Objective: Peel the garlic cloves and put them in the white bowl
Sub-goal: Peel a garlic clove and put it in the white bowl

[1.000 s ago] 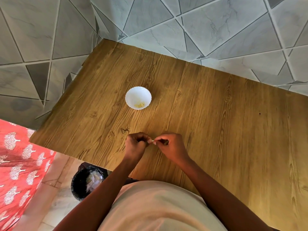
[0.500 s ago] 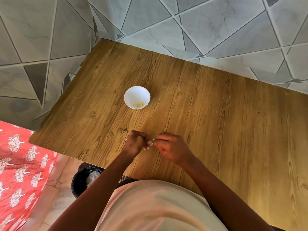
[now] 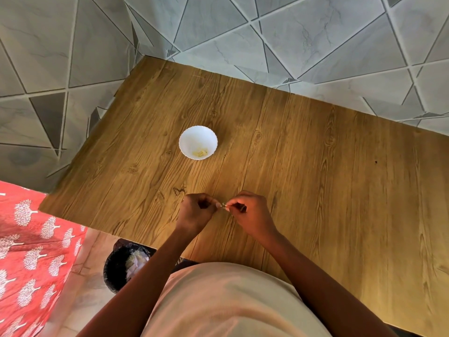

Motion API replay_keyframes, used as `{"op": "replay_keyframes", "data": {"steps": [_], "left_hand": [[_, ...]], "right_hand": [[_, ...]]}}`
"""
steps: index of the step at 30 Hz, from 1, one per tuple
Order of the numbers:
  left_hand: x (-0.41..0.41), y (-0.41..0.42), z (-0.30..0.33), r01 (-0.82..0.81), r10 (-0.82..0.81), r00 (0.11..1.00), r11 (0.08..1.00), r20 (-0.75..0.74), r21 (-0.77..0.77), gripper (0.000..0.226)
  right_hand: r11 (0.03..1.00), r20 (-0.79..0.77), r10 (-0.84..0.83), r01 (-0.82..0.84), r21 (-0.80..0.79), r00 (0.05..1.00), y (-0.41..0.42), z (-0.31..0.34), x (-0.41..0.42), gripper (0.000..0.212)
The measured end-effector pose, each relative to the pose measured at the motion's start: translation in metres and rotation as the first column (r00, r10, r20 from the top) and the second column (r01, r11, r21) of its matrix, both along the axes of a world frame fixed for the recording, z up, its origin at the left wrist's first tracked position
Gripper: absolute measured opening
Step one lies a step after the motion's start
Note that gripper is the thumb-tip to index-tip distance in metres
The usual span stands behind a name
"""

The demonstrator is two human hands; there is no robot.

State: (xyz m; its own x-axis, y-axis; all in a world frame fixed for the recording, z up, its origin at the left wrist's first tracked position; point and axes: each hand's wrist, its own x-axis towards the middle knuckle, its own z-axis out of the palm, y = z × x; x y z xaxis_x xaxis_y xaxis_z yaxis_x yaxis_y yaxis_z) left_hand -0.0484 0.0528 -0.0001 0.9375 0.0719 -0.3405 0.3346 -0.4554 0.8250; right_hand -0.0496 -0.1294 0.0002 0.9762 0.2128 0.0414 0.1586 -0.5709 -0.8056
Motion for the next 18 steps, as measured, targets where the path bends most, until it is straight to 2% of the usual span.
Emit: {"op": "replay_keyframes", "data": {"steps": [4, 8, 11, 18], "left_hand": [[-0.005, 0.000, -0.005, 0.100, -0.104, 0.994, 0.985, 0.017, 0.139, 0.007], [-0.007, 0.000, -0.006, 0.186, -0.197, 0.980, 0.961, 0.035, 0.207, 0.011], [-0.008, 0.002, -0.007, 0.221, -0.231, 0.972, 0.957, 0.037, 0.190, 0.015], [-0.008, 0.004, -0.011, 0.154, -0.158, 0.987, 0.984, 0.032, 0.092, 0.015]], "right_hand": [[1.000, -0.022, -0.014, 0.015, 0.011, 1.000, 0.000, -0.004, 0.001, 0.010], [1.000, -0.045, -0.014, 0.014, -0.007, 0.999, 0.000, -0.010, 0.001, 0.011], [0.997, -0.074, -0.020, 0.014, -0.081, 0.997, 0.001, -0.012, 0.003, 0.012], [0.966, -0.044, -0.057, 0.044, -0.256, 0.997, 0.015, -0.017, 0.037, 0.009]]}}
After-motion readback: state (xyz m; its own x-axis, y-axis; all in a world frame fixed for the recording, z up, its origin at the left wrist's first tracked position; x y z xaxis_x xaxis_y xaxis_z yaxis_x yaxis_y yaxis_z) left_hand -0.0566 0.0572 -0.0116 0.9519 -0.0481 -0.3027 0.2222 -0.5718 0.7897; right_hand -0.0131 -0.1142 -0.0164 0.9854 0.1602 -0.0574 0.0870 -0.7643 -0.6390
